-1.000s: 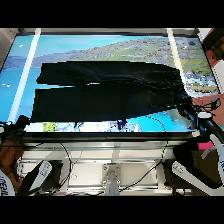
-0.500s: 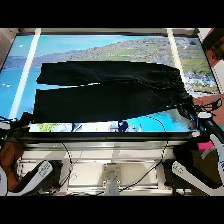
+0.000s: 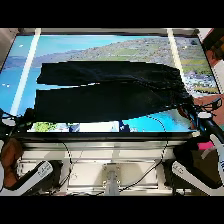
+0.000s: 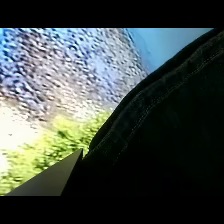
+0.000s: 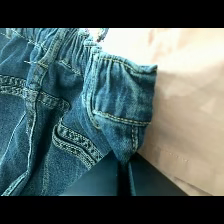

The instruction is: Fold the clothes and pants, and hang the long-sleeved shirts on hangers.

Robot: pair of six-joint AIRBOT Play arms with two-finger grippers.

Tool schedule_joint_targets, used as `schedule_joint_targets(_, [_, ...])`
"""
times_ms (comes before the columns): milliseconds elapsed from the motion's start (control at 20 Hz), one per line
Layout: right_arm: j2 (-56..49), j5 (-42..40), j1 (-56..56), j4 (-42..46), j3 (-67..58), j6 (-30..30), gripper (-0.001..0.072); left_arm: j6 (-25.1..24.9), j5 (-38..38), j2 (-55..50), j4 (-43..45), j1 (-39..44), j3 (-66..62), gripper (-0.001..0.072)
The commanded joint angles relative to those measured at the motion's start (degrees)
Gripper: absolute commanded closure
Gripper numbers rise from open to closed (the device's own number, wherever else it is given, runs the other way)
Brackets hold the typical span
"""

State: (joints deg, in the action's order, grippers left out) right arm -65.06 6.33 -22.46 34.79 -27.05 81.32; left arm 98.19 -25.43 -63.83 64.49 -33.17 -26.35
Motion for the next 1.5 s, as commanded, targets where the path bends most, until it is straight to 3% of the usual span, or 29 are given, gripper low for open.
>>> schedule_joint_targets(0, [0.07,0.11,0.0,0.02,-0.04,0.0,0.0686,-0.02,0.55,0.66,-2.45,2.16,-0.09,0.0452])
schedule_joint_targets(100, [0.07,0.15,0.0,0.02,-0.04,0.0,0.0685,0.0,0.35,2.75,-2.47,2.84,-0.09,0.0648])
schedule_joint_targets(150, [0.07,0.15,0.0,0.02,-0.07,0.0,0.0686,-0.02,0.37,4.37,-2.47,2.82,-0.09,0.0684])
schedule_joint_targets(450, [2.69,5.09,0.0,1.62,-3.98,-4.46,0.0686,0.04,9.22,16.94,-3.1,2.6,-0.11,0.0685])
schedule_joint_targets(600, [3.72,8.22,0.0,0.76,-9.2,-2.49,0.0686,0.0,20.35,19.02,-14.38,2.84,-0.48,0.0686])
schedule_joint_targets(700, [3.67,8.33,0.0,0.81,-13.07,0.74,0.0687,-0.02,20.72,17.84,-14.84,2.84,-2.43,0.0686])
schedule_joint_targets(950, [0.37,6.67,1.25,0.92,-21.64,1.81,0.0688,-0.04,21.44,7.8,-11.8,8.83,-11.78,0.0687])
schedule_joint_targets(1450, [-18.47,-8.2,10.54,0.74,-33.33,9.25,0.0688,0.0,22.84,-22.47,-9.44,17.33,-42.51,0.0687])
